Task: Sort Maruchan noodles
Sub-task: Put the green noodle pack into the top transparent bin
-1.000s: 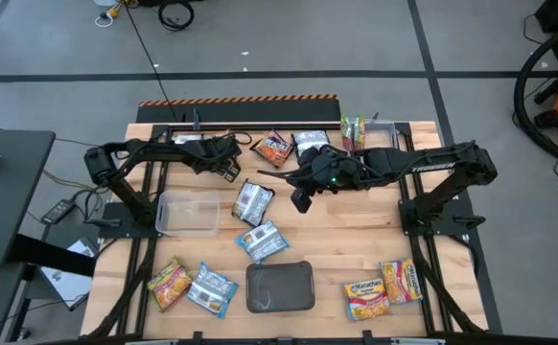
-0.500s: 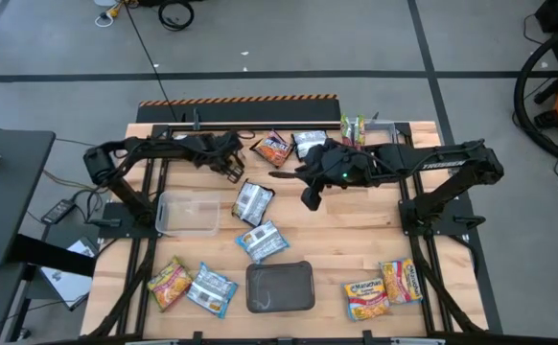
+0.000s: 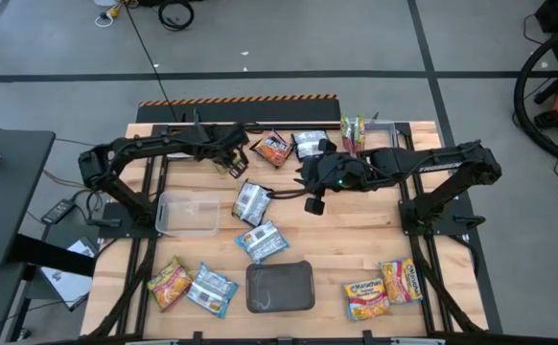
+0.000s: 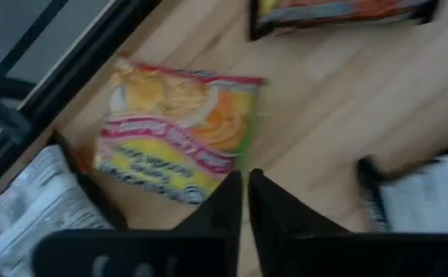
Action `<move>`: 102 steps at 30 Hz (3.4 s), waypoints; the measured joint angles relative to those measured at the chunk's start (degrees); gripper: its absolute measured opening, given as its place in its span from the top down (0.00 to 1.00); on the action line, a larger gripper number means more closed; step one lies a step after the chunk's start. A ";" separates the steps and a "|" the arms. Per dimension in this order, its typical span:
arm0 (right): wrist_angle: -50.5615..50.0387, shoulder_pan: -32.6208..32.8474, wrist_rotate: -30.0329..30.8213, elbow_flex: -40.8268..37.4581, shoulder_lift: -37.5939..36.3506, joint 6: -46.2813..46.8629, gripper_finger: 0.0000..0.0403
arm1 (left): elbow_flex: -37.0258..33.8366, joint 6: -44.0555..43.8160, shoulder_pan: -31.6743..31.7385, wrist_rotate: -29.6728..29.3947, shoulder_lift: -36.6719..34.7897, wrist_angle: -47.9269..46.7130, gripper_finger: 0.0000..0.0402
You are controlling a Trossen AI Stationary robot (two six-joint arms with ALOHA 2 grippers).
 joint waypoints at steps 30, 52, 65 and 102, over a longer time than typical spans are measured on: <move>-1.94 1.07 3.24 0.09 0.00 0.77 0.62 | -19.04 -17.02 0.41 -7.19 8.02 21.86 0.58; 0.08 -0.66 0.74 0.12 0.44 -18.55 0.54 | 3.38 -8.40 3.50 38.96 5.60 7.51 0.98; 5.05 -4.65 -7.16 -2.29 10.18 -30.44 0.29 | 7.17 -10.58 -3.40 44.89 6.19 12.09 0.98; -0.24 -5.97 -9.49 -2.29 13.49 -29.36 0.87 | 7.13 -0.53 -8.10 49.46 5.53 17.21 0.94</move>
